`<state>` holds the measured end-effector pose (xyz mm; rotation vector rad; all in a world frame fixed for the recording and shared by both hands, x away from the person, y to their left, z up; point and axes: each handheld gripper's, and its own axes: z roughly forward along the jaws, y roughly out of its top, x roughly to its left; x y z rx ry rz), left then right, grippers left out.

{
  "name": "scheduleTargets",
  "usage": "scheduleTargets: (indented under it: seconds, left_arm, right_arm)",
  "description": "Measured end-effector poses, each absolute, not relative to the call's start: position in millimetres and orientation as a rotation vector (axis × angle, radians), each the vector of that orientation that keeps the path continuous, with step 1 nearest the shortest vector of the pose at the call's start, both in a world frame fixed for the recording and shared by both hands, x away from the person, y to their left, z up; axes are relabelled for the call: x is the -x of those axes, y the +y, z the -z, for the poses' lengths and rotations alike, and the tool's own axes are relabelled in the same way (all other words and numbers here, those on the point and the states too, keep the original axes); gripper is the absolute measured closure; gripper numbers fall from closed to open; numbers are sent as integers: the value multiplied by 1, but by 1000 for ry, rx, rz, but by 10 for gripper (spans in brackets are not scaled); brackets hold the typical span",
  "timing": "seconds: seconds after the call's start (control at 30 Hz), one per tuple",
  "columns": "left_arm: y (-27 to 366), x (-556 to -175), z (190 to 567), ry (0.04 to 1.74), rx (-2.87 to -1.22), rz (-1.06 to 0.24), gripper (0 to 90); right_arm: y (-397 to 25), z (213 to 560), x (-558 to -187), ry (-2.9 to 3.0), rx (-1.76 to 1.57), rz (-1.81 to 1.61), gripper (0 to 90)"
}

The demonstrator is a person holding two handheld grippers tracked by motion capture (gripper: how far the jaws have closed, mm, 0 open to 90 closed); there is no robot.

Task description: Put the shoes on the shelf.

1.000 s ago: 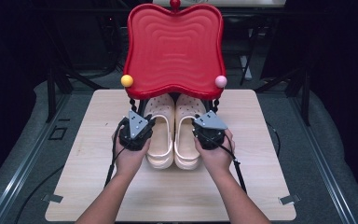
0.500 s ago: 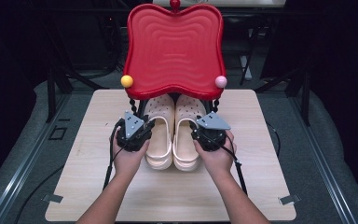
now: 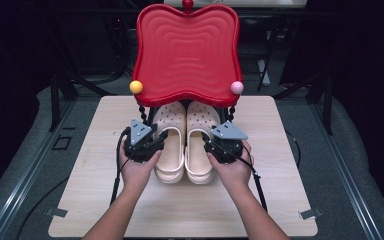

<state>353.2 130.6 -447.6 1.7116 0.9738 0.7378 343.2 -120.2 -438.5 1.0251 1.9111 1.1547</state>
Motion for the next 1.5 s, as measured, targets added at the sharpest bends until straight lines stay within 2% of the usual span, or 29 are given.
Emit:
scheduleTargets:
  seconds: [0.9,1.5]
  left_arm:
    - [142,-338,457,1018,-1722,-679,522]
    - [159,-303,443,932,-1707,-621,542]
  right_arm:
    - [-130,454,-329,1915,-1084,-1168,567]
    - [-133,437,-287,1937,-981,-1286,576]
